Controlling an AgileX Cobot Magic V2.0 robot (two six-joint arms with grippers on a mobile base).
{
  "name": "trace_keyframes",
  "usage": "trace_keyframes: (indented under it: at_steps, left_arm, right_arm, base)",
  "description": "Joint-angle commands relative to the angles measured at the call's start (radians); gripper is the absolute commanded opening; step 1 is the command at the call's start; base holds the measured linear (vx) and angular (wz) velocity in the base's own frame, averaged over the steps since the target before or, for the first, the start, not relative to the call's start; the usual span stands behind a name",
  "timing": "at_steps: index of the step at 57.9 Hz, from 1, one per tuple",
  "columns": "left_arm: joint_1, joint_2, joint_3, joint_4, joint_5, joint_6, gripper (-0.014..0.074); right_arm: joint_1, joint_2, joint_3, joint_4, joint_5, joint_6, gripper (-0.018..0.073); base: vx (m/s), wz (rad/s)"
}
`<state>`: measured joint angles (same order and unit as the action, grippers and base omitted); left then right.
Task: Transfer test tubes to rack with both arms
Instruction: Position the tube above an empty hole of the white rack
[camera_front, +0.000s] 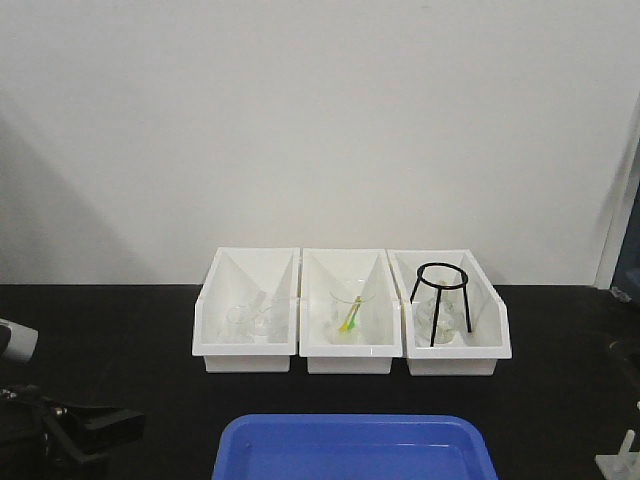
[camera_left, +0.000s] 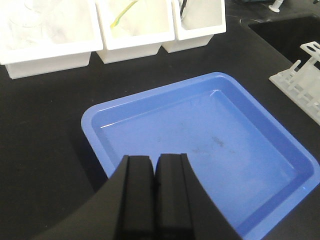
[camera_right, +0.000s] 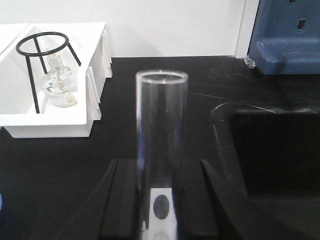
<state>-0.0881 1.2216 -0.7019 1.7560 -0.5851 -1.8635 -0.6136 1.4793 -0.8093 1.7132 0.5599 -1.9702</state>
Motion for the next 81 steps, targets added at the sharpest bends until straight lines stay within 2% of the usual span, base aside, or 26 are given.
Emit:
trace_keyframes:
  at_steps: [1, 23, 56, 81]
  left_arm:
    - [0.0, -0.027, -0.027, 0.04, -0.009, -0.006, -0.0017]
    - [0.0, -0.027, -0.027, 0.04, -0.01, -0.006, -0.0017]
    - [0.0, -0.027, -0.027, 0.04, -0.009, -0.006, -0.0017]
    - [0.0, -0.027, -0.027, 0.04, -0.003, -0.006, -0.0017]
  right_arm:
    - [-0.008, -0.005, -0.037, 0.074, 0.058, -0.012, -0.0007]
    - [-0.007, 0.027, -0.106, 0.073, 0.09, -0.001, -0.0007]
    - [-0.007, 0.027, -0.103, 0.073, 0.128, -0.018, -0.0007]
    - [-0.007, 0.027, -0.103, 0.071, 0.082, -0.006, -0.0007]
  base:
    - [0.0, 0.0]
    - [0.0, 0.0]
    - [0.0, 0.0]
    - [0.0, 0.0]
